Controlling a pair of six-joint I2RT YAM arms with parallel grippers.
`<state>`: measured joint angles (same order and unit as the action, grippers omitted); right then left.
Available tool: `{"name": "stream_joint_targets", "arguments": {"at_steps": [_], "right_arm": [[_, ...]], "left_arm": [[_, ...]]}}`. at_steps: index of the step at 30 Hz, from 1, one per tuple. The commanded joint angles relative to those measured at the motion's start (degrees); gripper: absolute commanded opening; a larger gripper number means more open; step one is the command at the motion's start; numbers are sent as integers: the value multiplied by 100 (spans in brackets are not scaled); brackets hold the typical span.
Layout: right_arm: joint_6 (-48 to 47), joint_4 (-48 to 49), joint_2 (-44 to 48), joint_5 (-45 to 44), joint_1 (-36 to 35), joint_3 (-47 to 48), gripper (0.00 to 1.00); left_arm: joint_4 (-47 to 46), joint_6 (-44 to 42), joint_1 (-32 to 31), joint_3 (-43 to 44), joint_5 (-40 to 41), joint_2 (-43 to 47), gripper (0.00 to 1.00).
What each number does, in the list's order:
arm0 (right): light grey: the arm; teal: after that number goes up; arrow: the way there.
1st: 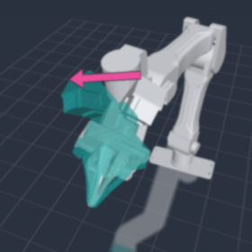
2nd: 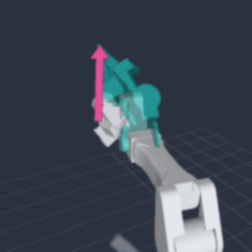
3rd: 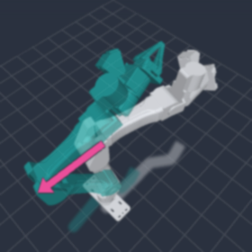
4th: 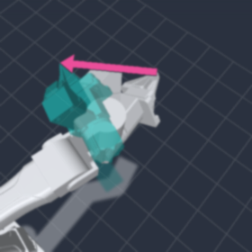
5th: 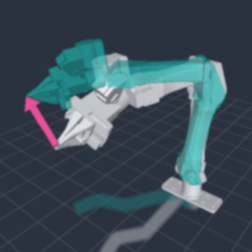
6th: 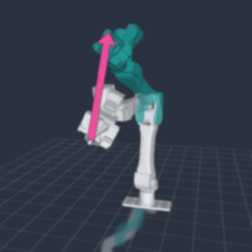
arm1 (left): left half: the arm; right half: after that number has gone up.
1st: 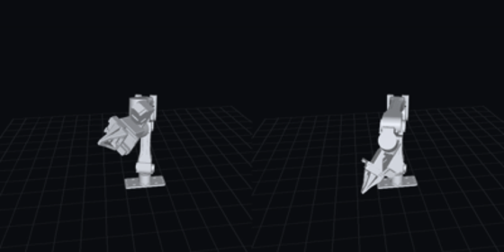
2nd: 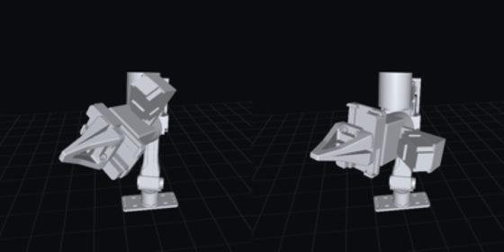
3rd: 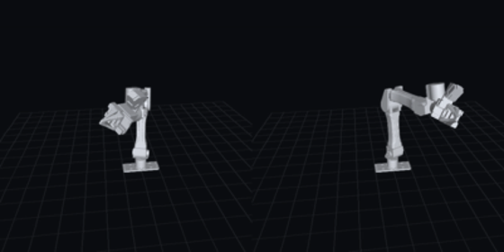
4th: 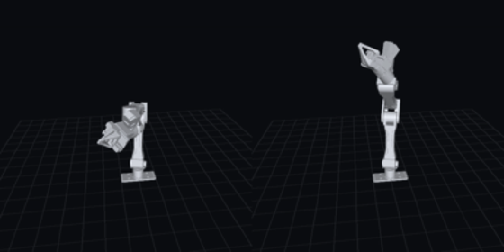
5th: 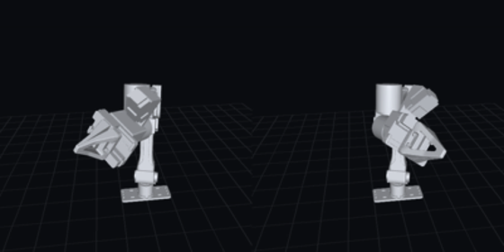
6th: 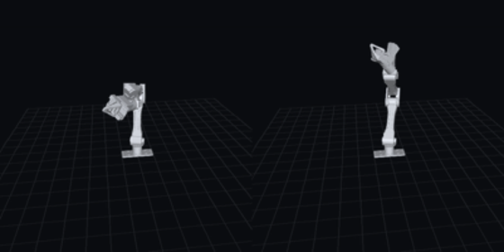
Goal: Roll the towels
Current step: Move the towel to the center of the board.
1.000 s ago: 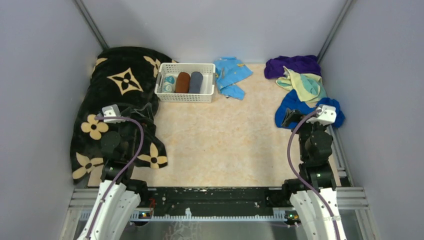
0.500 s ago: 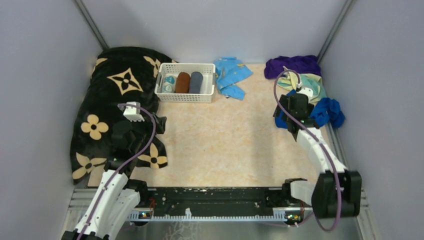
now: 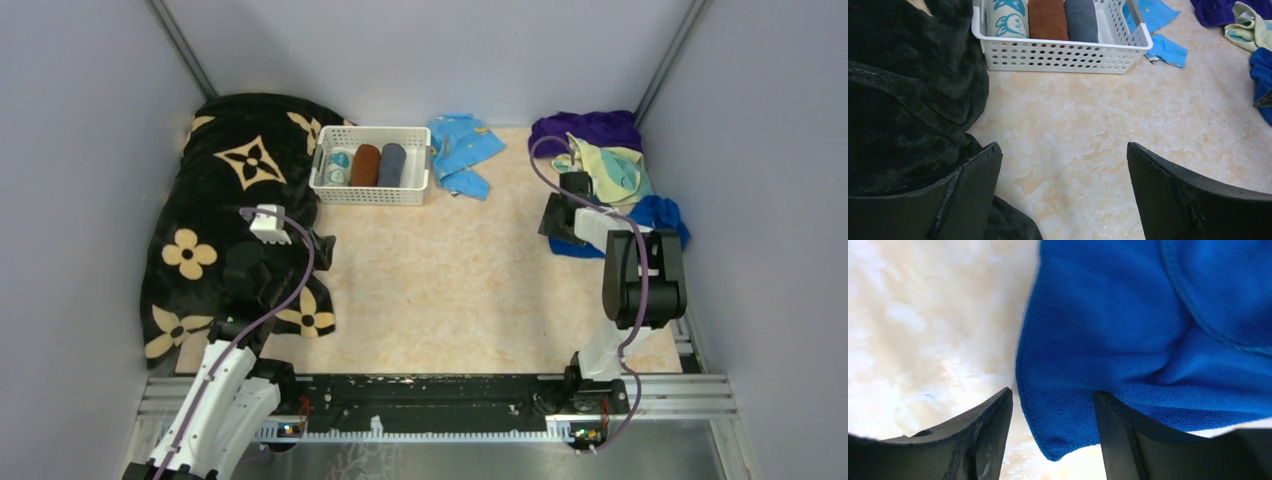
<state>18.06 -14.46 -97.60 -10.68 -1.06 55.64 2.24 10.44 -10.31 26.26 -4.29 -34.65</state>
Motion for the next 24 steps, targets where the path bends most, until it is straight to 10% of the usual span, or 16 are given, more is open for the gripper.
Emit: {"name": "stream_joint_targets", "arguments": {"at_steps": [1, 13, 24], "right_arm": [[29, -67, -260, 428, -8, 226, 60], [436, -648, -475, 1149, -1051, -205, 0], [1699, -247, -1248, 1795, -4367, 1565, 0]], "left_arm": [[-21, 306, -24, 137, 218, -119, 99], [27, 766, -24, 299, -253, -560, 99], [438, 999, -48, 689, -1157, -1306, 99]]}}
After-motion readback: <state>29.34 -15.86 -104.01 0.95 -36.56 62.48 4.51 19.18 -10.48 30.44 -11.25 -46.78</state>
